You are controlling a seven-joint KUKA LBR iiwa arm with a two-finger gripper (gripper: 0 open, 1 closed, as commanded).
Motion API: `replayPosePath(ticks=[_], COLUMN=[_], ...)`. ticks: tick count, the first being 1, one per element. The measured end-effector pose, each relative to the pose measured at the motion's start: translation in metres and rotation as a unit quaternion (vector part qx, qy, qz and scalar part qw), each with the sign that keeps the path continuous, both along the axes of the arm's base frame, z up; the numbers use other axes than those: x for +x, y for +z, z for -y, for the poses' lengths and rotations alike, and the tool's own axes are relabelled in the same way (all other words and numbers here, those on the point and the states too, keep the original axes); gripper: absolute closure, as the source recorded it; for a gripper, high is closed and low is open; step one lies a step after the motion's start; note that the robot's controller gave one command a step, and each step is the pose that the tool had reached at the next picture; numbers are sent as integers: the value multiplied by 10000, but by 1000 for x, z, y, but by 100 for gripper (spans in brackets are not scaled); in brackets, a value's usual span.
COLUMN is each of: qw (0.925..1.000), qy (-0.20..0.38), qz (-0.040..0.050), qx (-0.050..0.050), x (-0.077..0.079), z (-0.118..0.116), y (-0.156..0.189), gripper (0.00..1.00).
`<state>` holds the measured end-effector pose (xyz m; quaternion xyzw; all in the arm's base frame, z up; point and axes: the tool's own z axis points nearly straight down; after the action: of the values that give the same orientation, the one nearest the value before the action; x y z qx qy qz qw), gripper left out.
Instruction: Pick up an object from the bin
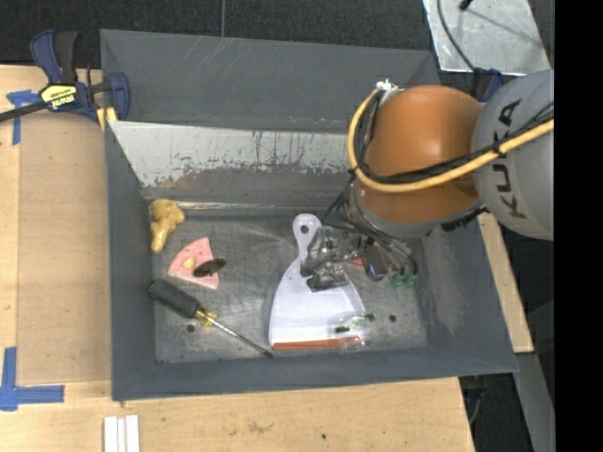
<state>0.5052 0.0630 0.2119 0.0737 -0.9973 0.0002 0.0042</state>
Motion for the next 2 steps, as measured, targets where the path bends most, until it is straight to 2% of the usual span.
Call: replayPosePath(ticks=[1, 2], qw=[9998, 9998], qy=[193, 188], qz=[10, 52], qx=[5, 10], x=[-10, -8], z=[-3, -3], y=[-80, -76], gripper=[0, 0])
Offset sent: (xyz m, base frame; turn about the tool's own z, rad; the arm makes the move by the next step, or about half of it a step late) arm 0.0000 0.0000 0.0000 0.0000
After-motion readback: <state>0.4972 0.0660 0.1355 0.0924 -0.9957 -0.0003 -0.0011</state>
